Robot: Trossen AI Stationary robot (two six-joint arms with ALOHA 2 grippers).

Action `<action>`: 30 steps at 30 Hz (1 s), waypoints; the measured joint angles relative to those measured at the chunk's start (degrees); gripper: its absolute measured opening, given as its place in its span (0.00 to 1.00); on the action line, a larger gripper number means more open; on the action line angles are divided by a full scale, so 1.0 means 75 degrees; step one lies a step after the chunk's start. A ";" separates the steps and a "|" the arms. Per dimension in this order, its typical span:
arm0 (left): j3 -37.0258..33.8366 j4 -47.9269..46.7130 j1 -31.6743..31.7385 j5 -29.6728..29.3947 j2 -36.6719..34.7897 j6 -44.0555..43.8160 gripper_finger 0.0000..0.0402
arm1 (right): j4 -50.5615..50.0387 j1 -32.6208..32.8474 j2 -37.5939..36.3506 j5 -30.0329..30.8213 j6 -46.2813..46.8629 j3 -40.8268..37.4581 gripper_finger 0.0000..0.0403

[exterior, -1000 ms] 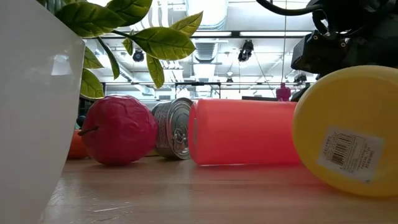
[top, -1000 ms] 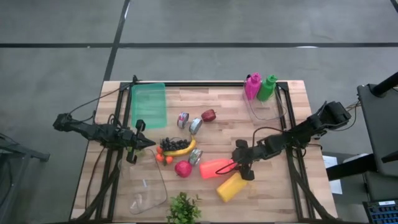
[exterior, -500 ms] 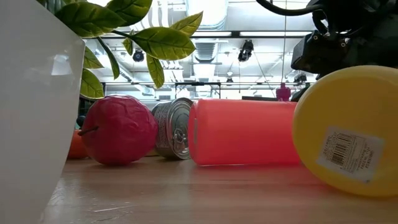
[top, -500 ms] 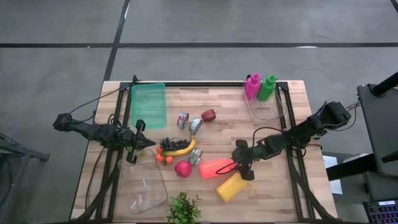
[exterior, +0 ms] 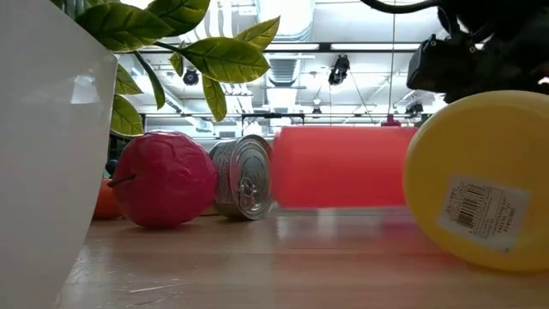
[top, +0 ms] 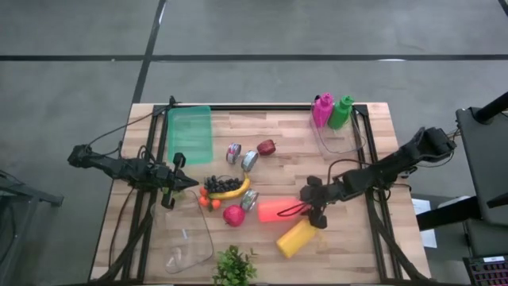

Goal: Pick & Place Food Item
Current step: Put the orange tumbler bottle into the top right transparent bin

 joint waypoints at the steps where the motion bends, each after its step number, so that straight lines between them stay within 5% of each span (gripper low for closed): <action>1: 0.0001 -0.0003 -0.0001 0.0000 0.0000 0.0000 0.00 | -0.0200 0.0000 -0.0139 0.0000 0.0144 0.0028 0.56; 11: 0.0001 -0.0003 0.0002 0.0000 -0.0003 0.0000 0.00 | -0.4862 -0.0003 -0.0970 0.0001 0.0632 0.2316 0.56; 23: -0.0002 0.0000 0.0002 0.0000 -0.0003 0.0000 0.00 | -1.0853 -0.0126 0.0282 -0.0621 0.2300 0.6151 0.56; 30: 0.0001 -0.0002 0.0002 0.0000 -0.0003 0.0000 0.00 | -1.0975 -0.0378 0.0498 -0.2397 0.3608 0.6497 0.56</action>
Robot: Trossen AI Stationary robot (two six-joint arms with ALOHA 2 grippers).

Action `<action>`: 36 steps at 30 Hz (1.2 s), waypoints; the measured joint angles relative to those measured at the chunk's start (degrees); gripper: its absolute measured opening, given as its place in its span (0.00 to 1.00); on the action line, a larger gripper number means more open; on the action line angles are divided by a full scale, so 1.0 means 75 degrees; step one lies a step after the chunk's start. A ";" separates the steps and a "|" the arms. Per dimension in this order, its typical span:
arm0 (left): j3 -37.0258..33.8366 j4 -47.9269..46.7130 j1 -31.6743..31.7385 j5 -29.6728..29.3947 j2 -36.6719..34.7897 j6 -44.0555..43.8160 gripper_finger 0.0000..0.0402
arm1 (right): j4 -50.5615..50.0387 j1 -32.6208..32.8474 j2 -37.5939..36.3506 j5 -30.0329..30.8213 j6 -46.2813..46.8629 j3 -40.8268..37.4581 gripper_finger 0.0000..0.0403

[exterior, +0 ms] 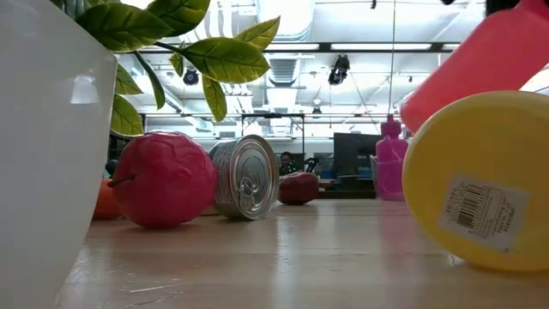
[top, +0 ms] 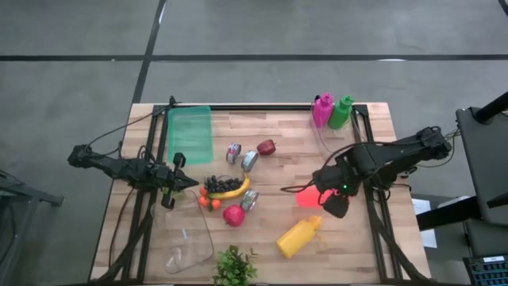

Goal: Pick & Place Food Item
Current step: Put the orange tumbler bottle into the top right transparent bin

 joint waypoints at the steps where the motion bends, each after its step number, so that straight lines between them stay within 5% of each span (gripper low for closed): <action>1: -0.0003 0.0002 0.0000 -0.0002 0.0002 0.0000 0.00 | 0.0005 -0.0027 -0.0029 -0.0224 0.0195 -0.0078 0.56; 15: -0.0003 -0.0001 -0.0003 0.0000 0.0003 0.0000 0.00 | 0.0005 -0.0090 -0.0275 -0.4875 0.3253 -0.0875 0.56; 25: 0.0000 -0.0001 -0.0003 0.0000 0.0003 0.0000 0.00 | 0.0010 -0.0088 -0.0423 -0.5013 0.4535 -0.1183 0.56; 36: 0.0000 -0.0001 -0.0003 0.0000 0.0003 0.0000 0.00 | 0.0450 -0.0088 -0.0413 -0.5564 0.3878 -0.2611 0.56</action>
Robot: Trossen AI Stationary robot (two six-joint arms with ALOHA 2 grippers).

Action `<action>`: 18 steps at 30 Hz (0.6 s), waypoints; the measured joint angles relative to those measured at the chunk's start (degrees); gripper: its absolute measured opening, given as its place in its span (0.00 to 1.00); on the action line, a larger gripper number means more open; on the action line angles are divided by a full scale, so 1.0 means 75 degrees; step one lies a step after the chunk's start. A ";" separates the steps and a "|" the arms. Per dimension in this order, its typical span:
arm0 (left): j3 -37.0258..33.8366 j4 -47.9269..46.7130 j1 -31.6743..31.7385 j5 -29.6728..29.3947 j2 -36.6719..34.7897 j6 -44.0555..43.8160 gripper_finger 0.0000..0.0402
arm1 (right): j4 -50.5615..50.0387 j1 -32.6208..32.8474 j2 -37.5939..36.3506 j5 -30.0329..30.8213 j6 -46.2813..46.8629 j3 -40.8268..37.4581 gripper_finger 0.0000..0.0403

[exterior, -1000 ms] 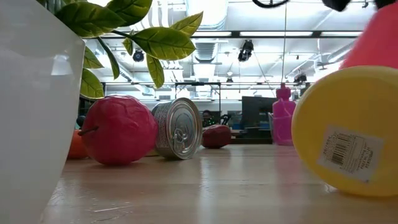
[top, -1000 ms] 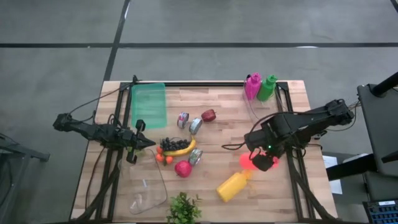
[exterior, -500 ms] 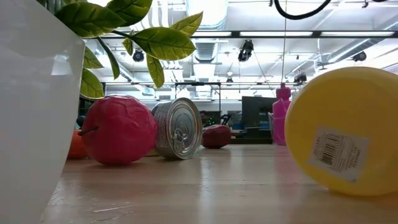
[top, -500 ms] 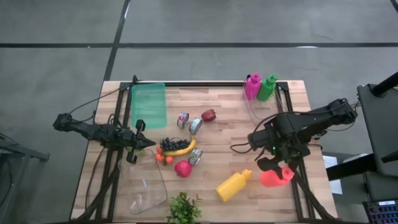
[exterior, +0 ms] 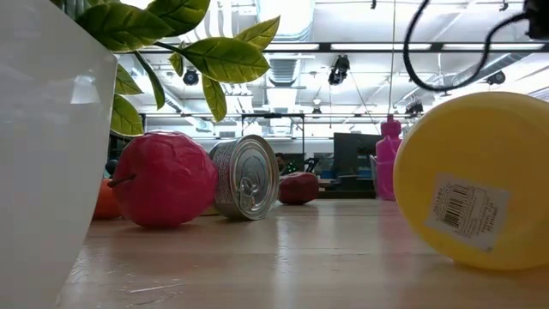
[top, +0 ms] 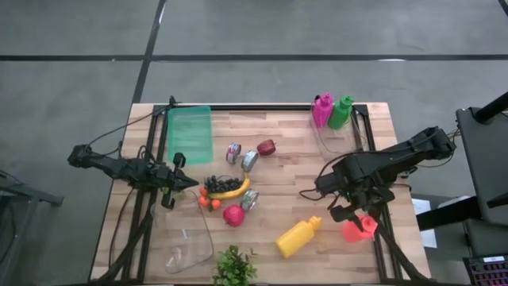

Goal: Pick & Place Food Item
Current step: Put the orange tumbler bottle into the top right transparent bin

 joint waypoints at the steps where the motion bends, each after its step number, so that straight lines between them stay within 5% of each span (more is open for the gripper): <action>1: 0.0000 0.0000 0.0003 0.0000 0.0000 0.0000 0.00 | 0.0076 0.0000 0.0003 -0.0016 -0.0085 -0.0129 0.56; 18: 0.0000 0.0000 0.0000 0.0000 0.0000 0.0000 0.00 | 0.0752 -0.0009 0.0032 -0.0039 -0.0322 -0.1141 0.56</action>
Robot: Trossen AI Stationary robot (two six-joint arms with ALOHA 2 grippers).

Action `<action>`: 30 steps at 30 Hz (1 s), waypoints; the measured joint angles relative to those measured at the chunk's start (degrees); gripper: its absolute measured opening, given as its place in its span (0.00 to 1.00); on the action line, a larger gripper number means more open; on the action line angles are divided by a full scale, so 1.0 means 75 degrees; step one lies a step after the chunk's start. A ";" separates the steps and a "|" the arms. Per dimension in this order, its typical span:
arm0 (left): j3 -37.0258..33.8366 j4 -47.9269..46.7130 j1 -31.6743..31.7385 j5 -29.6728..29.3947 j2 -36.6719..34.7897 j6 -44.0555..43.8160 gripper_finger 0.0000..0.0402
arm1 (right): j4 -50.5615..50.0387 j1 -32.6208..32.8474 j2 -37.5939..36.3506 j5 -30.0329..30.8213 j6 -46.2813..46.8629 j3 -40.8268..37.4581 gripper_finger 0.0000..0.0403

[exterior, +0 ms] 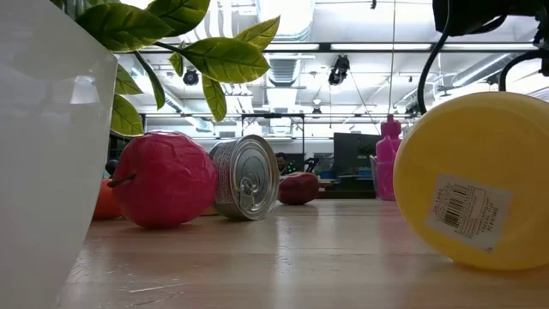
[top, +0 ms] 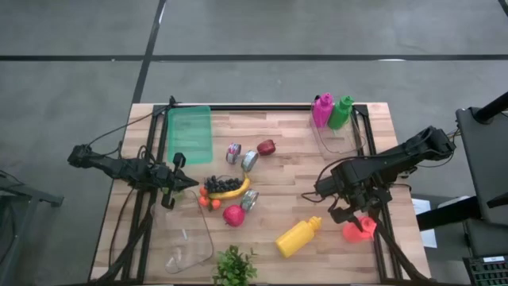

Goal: Pick & Place Food Item
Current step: Put the orange tumbler bottle into the top right transparent bin

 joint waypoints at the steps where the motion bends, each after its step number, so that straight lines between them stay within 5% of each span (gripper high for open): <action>1: -0.0001 0.0001 0.0001 0.0000 0.0000 0.0000 0.00 | 0.0016 0.0002 0.0000 0.0002 0.0020 0.0005 0.56; 14: -0.0003 0.0002 0.0001 0.0000 0.0000 0.0000 0.00 | 0.0354 0.0009 0.0015 0.0027 0.0180 0.0014 0.80; 30: 0.0000 0.0001 0.0000 0.0000 0.0000 0.0000 0.00 | -0.0117 0.0009 -0.0102 0.0562 0.0172 0.0505 0.81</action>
